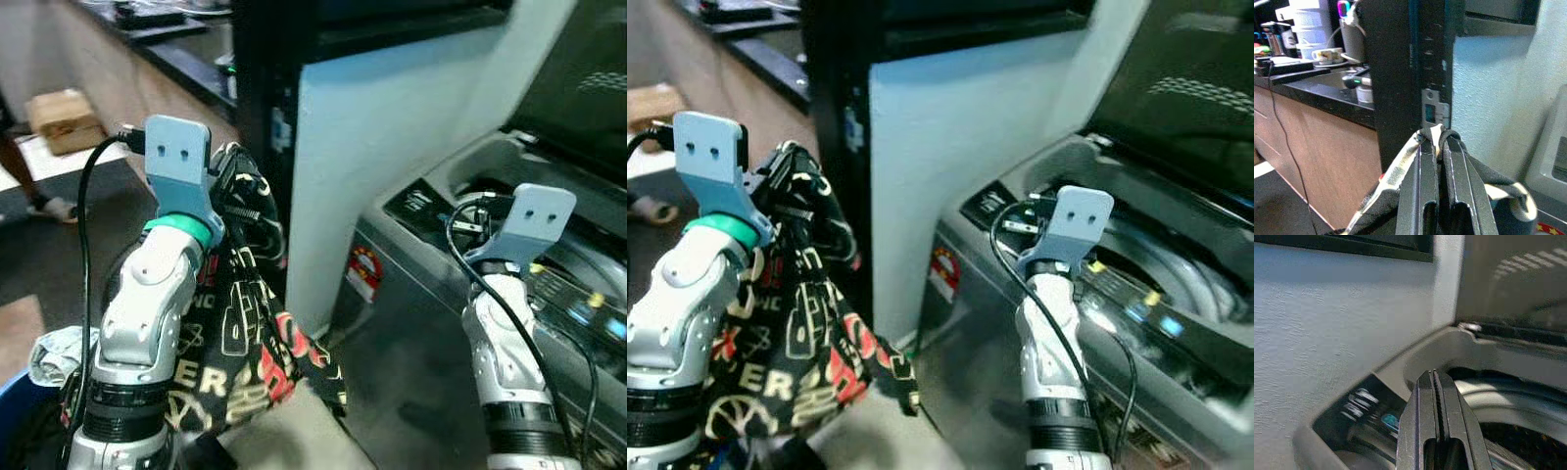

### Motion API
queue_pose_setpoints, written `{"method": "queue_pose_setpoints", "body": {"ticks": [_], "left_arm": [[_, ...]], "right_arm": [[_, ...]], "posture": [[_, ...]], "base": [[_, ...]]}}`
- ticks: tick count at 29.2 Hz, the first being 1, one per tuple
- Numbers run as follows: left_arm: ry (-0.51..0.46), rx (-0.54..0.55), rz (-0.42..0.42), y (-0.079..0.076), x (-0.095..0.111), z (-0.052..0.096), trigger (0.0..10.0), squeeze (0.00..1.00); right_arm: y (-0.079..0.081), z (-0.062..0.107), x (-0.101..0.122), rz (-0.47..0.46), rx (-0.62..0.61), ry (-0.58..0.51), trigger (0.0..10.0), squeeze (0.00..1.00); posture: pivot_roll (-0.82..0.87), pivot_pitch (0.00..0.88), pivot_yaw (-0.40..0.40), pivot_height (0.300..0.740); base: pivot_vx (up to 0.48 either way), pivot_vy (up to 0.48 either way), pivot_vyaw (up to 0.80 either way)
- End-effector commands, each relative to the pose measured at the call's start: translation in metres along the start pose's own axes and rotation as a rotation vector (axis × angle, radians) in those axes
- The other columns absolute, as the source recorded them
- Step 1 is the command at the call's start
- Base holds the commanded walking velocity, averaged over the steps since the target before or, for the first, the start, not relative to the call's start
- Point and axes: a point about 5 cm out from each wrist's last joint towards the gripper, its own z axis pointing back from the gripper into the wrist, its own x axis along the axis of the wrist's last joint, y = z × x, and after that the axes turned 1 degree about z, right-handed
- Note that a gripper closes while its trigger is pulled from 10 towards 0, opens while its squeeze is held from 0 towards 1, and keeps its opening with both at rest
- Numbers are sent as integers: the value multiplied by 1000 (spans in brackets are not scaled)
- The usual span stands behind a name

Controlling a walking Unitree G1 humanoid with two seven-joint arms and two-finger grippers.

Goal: Clothes washing

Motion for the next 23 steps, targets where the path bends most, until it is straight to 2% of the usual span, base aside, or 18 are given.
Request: {"method": "queue_pose_setpoints", "body": {"ticks": [1,15,23], "left_arm": [[-15,-21,12,-5,4,-1,10000,0],[-8,-25,13,-5,3,-2,10000,0],[-7,-29,13,-6,3,-3,10000,0]], "right_arm": [[-5,0,-2,7,-20,8,10000,0],[-5,-6,13,21,-34,-55,10000,0],[-4,-14,34,12,-40,-136,10000,0]], "posture": [[116,0,17,740],[114,0,23,740],[113,0,25,740]], "base": [[0,0,-800],[0,0,-800],[0,0,-800]]}}
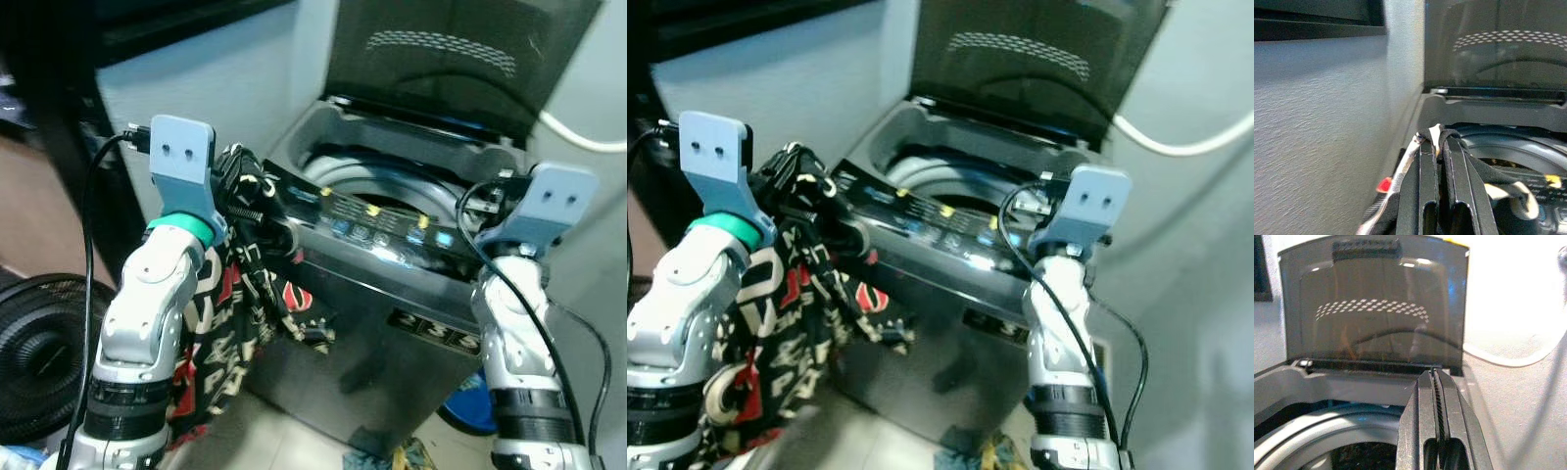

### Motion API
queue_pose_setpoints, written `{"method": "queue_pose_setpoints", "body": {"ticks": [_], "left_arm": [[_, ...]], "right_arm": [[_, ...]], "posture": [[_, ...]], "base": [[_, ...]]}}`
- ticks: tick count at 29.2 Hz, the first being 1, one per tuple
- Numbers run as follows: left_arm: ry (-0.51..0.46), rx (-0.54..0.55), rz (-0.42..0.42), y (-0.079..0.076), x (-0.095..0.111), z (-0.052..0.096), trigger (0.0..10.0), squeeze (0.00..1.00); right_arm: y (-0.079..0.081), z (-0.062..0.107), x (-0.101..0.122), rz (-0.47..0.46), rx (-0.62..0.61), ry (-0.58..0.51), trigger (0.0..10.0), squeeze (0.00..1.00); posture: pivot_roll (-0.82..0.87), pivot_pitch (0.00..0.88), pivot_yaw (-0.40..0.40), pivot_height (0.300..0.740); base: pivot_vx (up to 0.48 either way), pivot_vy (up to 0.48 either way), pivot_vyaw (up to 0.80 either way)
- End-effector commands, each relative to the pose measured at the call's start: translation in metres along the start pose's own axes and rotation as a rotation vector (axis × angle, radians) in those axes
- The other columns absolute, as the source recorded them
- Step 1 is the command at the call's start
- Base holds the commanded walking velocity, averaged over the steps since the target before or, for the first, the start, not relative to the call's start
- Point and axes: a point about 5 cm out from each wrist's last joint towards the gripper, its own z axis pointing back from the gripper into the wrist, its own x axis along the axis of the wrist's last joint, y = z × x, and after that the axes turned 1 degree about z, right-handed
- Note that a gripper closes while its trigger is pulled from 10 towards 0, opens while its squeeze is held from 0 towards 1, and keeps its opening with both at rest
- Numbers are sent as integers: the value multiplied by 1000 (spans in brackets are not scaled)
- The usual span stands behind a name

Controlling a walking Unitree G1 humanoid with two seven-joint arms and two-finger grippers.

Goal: Clothes washing

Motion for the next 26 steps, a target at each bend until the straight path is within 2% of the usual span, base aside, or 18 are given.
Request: {"method": "queue_pose_setpoints", "body": {"ticks": [1,13,19,23,24,25,26], "left_arm": [[-16,-16,8,-4,4,-1,10000,0],[-16,-16,8,-4,4,-1,10000,0],[-16,-10,-5,-4,1,1,10000,0],[-39,13,11,-2,3,1,10000,0],[-53,46,-7,0,4,1,10000,0],[-53,46,-7,0,4,1,10000,0],[-71,76,-24,3,6,0,10000,0]], "right_arm": [[-2,0,1,0,-10,-4,10000,0],[0,-4,13,-22,-6,-43,10000,0],[7,-4,18,-48,28,-59,10000,0],[19,-2,17,-60,124,-60,10000,0],[29,3,15,-72,201,-55,10000,0],[29,3,15,-72,201,-55,10000,0],[37,7,14,-84,265,-49,10000,0]], "posture": [[113,0,25,740],[117,0,21,740],[117,0,17,740],[119,0,13,740],[122,0,10,740],[122,0,10,740],[122,0,10,740]], "base": [[0,0,-800],[0,0,-800],[0,0,-800],[0,0,-400],[0,0,0],[0,0,0],[255,0,0]]}}
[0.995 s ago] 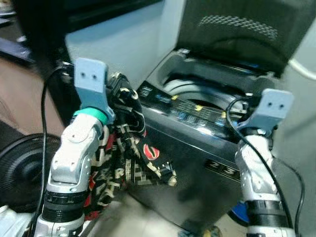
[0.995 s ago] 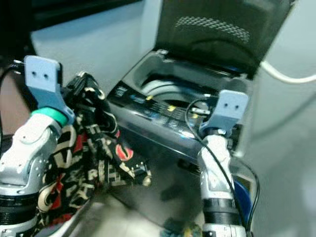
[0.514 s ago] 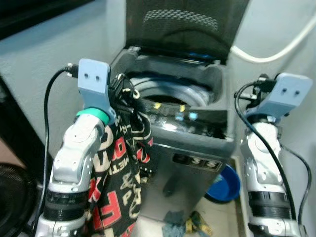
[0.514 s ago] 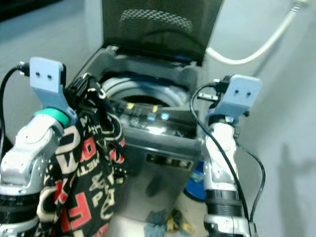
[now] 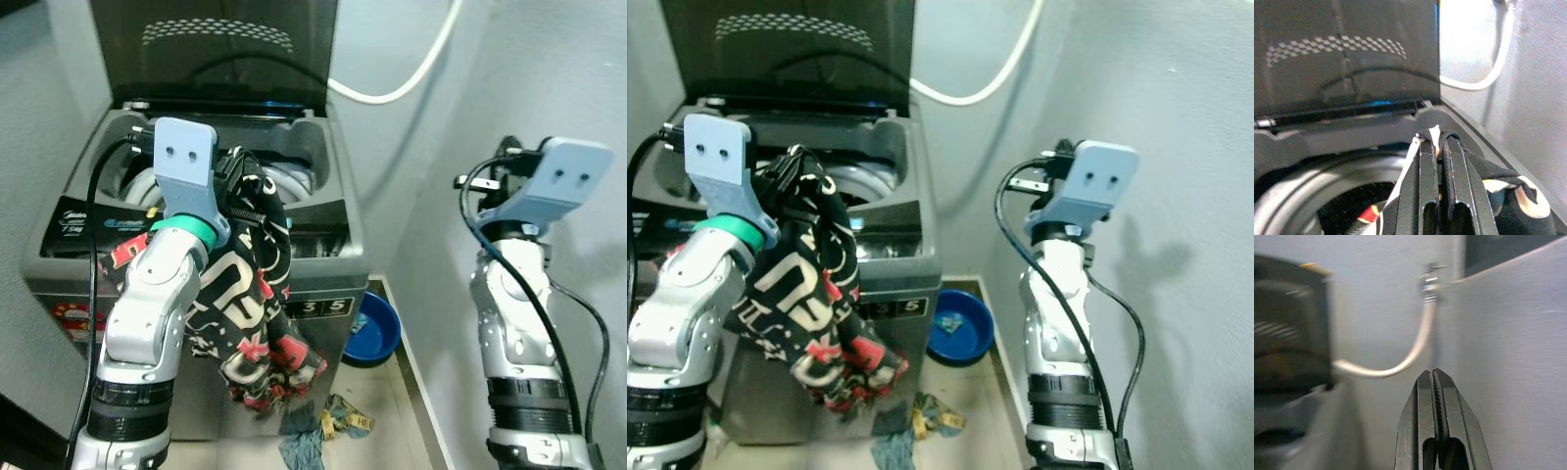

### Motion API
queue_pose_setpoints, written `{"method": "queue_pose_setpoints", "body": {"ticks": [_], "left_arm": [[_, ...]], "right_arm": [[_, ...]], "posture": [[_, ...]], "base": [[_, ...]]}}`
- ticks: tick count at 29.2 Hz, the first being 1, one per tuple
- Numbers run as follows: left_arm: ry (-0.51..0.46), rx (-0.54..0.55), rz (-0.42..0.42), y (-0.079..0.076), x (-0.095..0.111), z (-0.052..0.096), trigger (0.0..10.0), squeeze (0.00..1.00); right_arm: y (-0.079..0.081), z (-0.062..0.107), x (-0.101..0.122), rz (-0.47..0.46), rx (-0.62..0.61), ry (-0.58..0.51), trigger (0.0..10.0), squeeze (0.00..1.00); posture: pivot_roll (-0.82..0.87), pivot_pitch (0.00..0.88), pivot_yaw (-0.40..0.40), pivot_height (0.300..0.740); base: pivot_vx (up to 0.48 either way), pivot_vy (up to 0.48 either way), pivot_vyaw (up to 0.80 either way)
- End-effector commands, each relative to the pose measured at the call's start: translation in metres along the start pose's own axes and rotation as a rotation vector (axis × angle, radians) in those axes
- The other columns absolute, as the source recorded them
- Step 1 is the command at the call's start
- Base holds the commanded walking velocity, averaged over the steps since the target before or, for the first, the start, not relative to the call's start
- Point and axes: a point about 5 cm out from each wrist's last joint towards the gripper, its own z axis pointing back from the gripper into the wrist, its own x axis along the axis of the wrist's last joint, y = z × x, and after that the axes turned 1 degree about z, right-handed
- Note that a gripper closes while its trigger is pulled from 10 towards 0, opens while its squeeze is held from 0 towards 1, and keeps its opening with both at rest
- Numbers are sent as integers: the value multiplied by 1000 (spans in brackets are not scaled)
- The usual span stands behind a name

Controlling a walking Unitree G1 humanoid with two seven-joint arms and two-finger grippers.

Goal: Clothes washing

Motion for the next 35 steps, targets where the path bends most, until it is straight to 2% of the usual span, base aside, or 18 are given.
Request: {"method": "queue_pose_setpoints", "body": {"ticks": [1,4,9,13,18,35], "left_arm": [[-55,54,-29,6,7,0,10000,0],[-92,149,-73,13,11,0,10000,0],[-107,196,-98,16,12,2,10000,0],[-110,200,-96,15,11,2,10000,0],[-114,201,-96,13,11,3,10000,0],[-113,170,-73,7,12,1,10000,0]], "right_arm": [[12,5,-1,-26,87,3,10000,0],[27,11,-6,-56,186,27,10000,0],[32,14,-9,-49,227,38,10000,0],[31,14,-12,-16,235,49,10000,0],[27,14,-13,-21,208,50,10000,0],[23,15,-16,-12,189,60,10000,0]], "posture": [[122,0,10,740],[123,0,7,740],[123,0,4,740],[123,0,2,740],[122,0,0,740],[126,0,4,740]], "base": [[255,0,0],[336,0,0],[434,0,0],[480,0,400],[363,0,320],[0,0,0]]}}
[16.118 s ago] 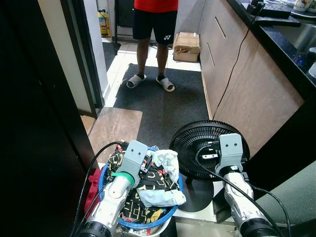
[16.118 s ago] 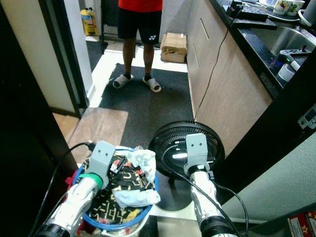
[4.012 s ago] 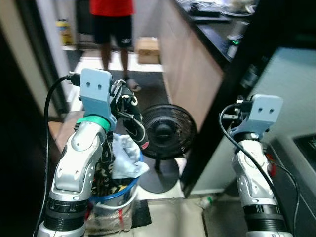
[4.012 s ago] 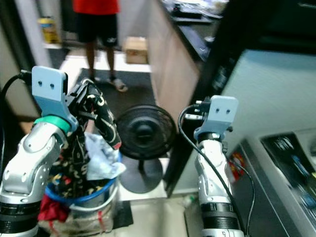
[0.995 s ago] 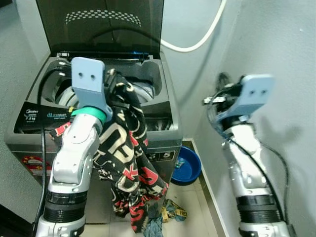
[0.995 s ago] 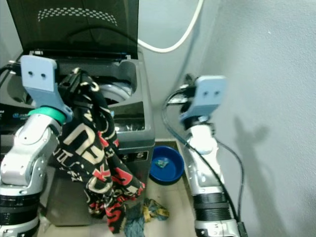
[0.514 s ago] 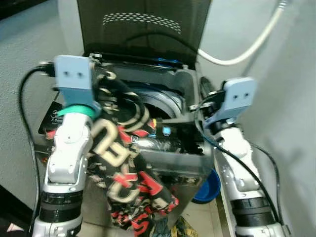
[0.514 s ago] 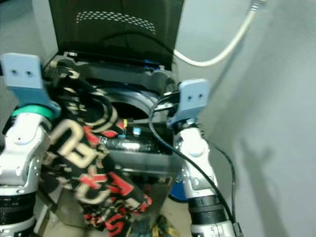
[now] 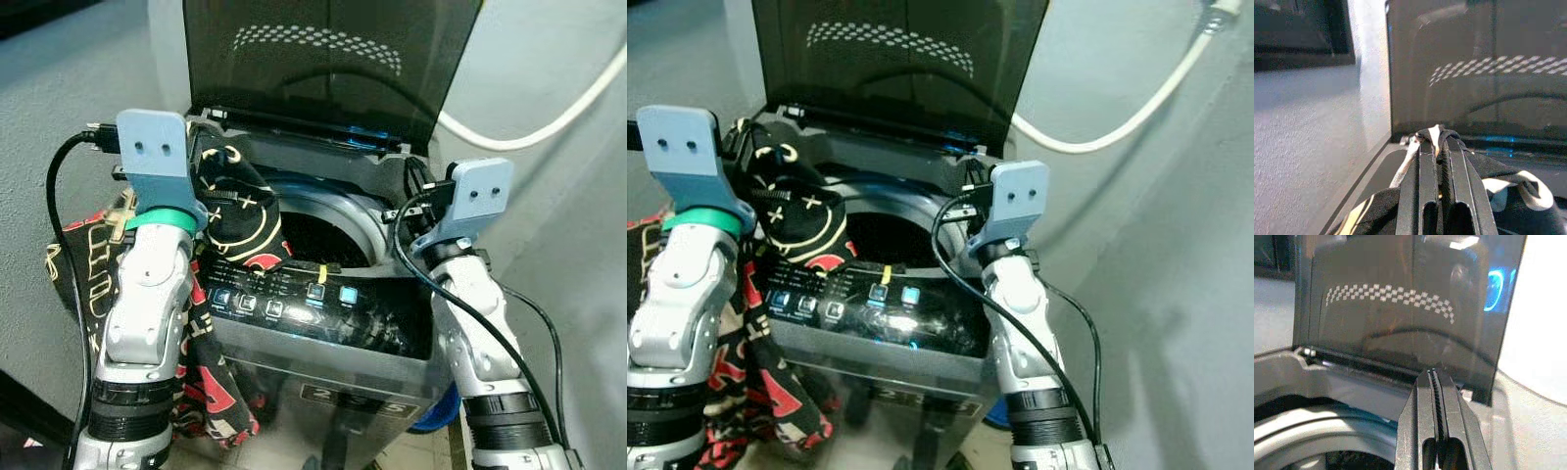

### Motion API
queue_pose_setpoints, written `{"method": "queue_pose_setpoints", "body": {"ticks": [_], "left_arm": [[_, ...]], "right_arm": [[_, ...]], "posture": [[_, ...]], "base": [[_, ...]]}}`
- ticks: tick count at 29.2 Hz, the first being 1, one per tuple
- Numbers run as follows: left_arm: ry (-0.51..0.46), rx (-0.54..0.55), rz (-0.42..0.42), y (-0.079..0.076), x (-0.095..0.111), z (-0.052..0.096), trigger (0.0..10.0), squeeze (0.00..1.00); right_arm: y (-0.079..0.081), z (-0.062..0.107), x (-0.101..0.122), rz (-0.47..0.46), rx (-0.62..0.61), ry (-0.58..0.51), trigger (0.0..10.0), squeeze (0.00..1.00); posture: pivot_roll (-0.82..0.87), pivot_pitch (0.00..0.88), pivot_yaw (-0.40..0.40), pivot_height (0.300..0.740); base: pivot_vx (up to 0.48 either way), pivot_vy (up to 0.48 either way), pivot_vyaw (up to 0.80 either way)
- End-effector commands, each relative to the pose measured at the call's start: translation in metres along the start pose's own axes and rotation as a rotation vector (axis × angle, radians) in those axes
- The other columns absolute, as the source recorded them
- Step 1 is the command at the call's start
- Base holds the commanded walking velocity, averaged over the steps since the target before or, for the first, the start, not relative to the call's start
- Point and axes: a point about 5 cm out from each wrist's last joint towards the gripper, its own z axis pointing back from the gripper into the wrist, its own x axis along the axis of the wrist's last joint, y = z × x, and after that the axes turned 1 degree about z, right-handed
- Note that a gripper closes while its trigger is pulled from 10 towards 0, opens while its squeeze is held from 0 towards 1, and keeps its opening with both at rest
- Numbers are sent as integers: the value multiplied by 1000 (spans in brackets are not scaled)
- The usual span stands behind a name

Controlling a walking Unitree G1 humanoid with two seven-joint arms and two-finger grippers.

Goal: Clothes washing

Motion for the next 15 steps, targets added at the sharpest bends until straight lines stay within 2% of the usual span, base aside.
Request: {"method": "queue_pose_setpoints", "body": {"ticks": [1,10,15], "left_arm": [[-16,-11,7,-3,4,0,10000,0],[-23,-19,-11,-3,4,-1,10000,0],[-24,-28,-24,-4,4,-1,10000,0]], "right_arm": [[-2,3,-4,5,-13,10,10000,0],[-3,3,-5,4,-16,11,10000,0],[-3,4,-5,5,-18,11,10000,0]], "posture": [[126,0,4,740],[126,0,7,740],[124,0,8,740]], "base": [[0,0,0],[0,0,0],[0,-454,0]]}}
